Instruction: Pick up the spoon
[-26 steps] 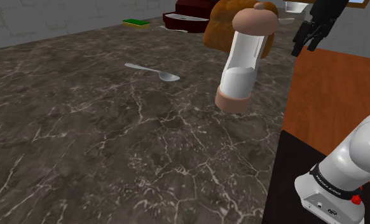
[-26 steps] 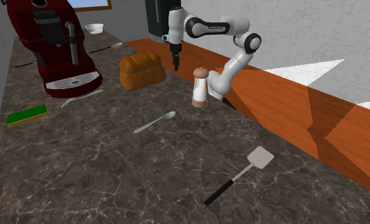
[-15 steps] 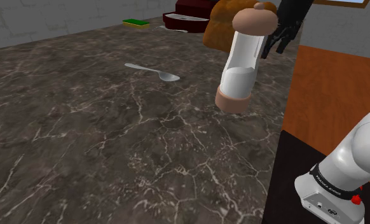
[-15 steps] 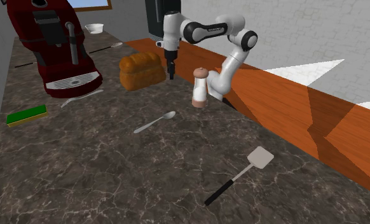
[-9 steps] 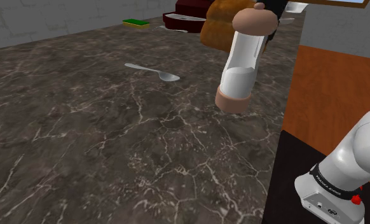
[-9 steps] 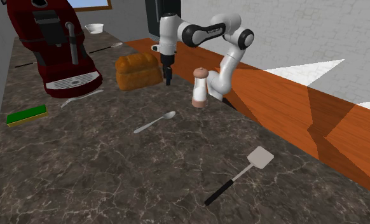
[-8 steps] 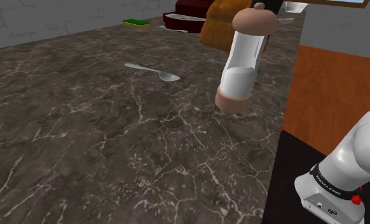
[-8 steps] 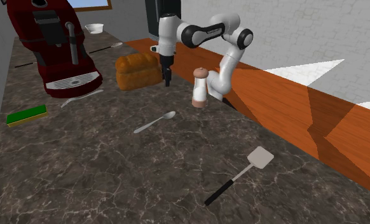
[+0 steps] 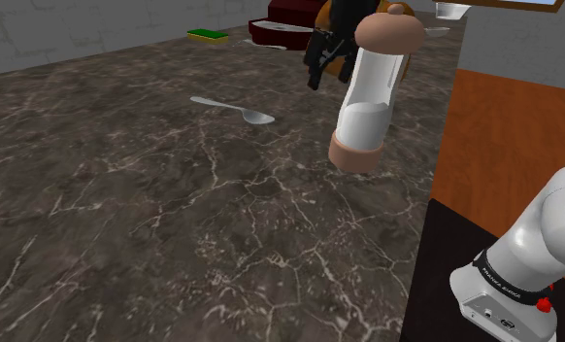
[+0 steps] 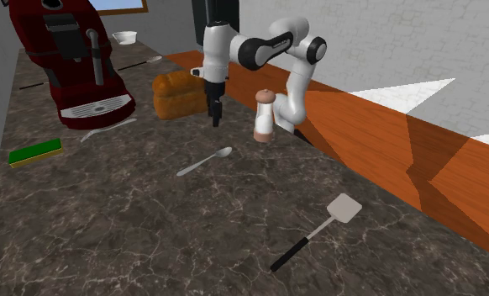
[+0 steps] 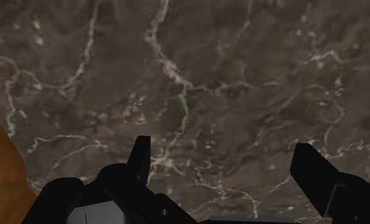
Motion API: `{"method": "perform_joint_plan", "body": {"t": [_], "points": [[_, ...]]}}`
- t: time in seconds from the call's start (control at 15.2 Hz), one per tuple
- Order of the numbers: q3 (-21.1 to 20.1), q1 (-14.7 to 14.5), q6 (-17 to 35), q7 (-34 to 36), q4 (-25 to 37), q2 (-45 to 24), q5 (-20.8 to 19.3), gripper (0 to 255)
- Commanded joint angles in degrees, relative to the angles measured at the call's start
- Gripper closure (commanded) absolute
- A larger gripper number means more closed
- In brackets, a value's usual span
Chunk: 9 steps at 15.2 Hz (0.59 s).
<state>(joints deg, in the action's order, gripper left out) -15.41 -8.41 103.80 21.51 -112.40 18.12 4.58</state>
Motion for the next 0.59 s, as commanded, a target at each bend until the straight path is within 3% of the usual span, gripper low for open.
{"method": "perform_joint_plan", "body": {"t": [0.0, 0.53], "points": [[-1.38, -0.48, 0.87, 1.29, 2.78, -2.96, -0.31, 0], [-7.24, -3.45, 1.94, 8.04, 17.61, -16.67, -4.64, 0]]}}
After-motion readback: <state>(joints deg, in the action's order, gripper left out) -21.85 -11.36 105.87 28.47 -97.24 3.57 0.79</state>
